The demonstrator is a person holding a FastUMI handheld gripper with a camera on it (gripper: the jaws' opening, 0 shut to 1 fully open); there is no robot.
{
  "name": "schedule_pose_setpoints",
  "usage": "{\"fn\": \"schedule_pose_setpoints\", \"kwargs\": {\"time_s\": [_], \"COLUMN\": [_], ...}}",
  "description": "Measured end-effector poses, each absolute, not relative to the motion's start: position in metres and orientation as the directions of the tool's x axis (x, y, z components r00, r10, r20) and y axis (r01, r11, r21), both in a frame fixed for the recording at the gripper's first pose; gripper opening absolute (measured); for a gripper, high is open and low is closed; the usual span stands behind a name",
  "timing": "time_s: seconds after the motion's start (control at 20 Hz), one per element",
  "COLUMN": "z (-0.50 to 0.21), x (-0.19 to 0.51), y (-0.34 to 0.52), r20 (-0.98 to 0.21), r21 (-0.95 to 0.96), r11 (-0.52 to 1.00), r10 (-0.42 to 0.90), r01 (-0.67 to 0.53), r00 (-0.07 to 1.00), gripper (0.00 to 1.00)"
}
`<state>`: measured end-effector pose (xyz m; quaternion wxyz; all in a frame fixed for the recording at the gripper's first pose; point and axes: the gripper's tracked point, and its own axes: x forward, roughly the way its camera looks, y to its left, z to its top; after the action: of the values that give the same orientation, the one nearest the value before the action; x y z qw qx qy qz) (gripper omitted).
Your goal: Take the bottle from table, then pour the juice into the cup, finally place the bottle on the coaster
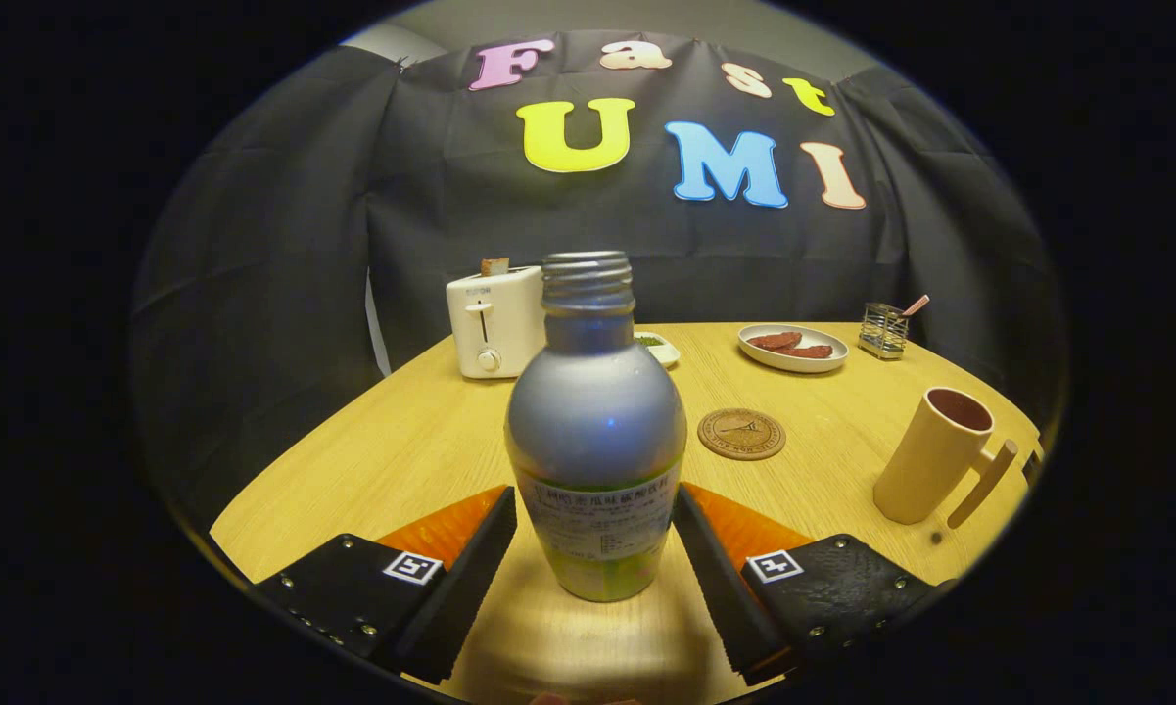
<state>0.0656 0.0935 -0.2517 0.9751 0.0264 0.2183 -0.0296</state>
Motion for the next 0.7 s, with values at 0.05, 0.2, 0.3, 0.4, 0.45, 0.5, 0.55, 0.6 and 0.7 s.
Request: {"fn": "schedule_pose_setpoints", "kwargs": {"time_s": [0.05,0.2,0.3,0.4,0.45,0.5,0.55,0.6,0.7], "z": [-0.254,-0.259,-0.261,-0.260,-0.260,-0.261,-0.260,-0.258,-0.249], "x": [0.066,0.065,0.065,0.063,0.064,0.064,0.064,0.064,0.066], "y": [0.094,0.092,0.093,0.092,0.092,0.092,0.092,0.094,0.094], "r20": [-0.432,-0.443,-0.445,-0.445,-0.445,-0.449,-0.450,-0.453,-0.443], "r21": [0.034,0.021,0.026,0.021,0.023,0.024,0.030,0.036,0.044], "r11": [0.997,0.997,0.997,0.998,0.998,0.998,0.997,0.997,0.997], "r10": [-0.046,-0.052,-0.050,-0.050,-0.049,-0.048,-0.046,-0.039,-0.035], "r01": [0.067,0.069,0.068,0.066,0.066,0.066,0.066,0.062,0.061], "r00": [0.901,0.895,0.894,0.894,0.894,0.892,0.892,0.890,0.896], "gripper": [0.98,0.97,0.85,0.81,0.80,0.80,0.79,0.78,0.76]}}
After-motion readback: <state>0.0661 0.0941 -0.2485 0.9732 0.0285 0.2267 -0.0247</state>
